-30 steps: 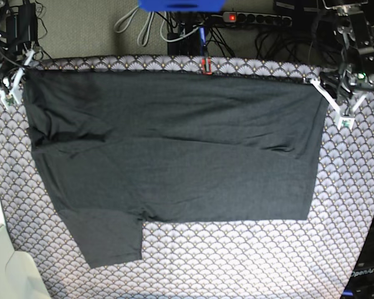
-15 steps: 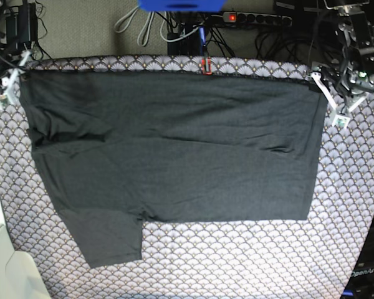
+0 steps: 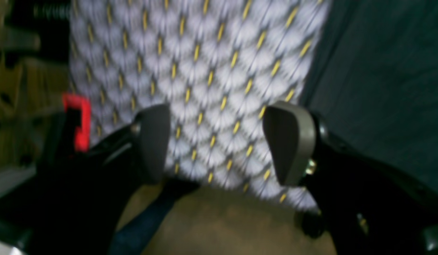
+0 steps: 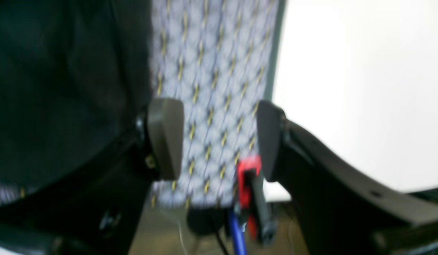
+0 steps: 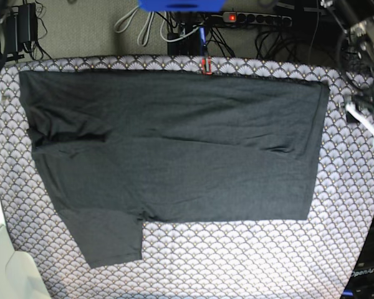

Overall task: Fold the T-shirt properly
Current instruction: 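Open both grippers and release the shirt edge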

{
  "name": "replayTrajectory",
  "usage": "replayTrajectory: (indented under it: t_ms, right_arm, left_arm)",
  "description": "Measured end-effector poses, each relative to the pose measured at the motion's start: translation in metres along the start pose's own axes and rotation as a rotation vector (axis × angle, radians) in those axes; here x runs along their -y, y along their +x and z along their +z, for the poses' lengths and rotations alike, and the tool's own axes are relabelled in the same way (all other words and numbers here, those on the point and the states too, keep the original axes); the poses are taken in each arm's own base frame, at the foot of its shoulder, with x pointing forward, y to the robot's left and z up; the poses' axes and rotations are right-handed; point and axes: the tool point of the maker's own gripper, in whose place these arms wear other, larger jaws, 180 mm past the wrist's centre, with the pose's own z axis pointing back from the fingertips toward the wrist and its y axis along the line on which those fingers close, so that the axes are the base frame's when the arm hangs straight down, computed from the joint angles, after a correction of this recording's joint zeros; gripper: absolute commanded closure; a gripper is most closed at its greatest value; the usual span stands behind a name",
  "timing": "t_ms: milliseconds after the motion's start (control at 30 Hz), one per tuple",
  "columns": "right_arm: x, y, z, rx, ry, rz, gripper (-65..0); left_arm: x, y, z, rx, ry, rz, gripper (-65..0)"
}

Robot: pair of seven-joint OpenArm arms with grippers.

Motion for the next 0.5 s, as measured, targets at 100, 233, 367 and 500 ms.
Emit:
replayTrajectory:
  t_ms: [100, 233, 367, 500]
  right_arm:
    - [0.001, 0.036, -0.009, 0.052, -0.015, 0.023, -34.1]
    - [-0.018, 0.087, -0.044, 0.07, 0.004, 0.1, -34.1]
    - [-0.046, 0.109, -0.096, 0.038, 0.067, 0.094, -34.1]
    - [-0.069, 0.133, -0.131, 0.086, 0.152, 0.039, -34.1]
  left_arm:
    - [0.0, 0.028, 0.0, 0.058, -0.002, 0.023, -43.7]
    - [0.005, 0.073, -0.002, 0.142, -0.025, 0.053, -43.7]
    - [0.02, 0.108, -0.016, 0.226, -0.086, 0.061, -43.7]
    - [0.033, 0.111, -0.037, 0.217, -0.133, 0.073, -43.7]
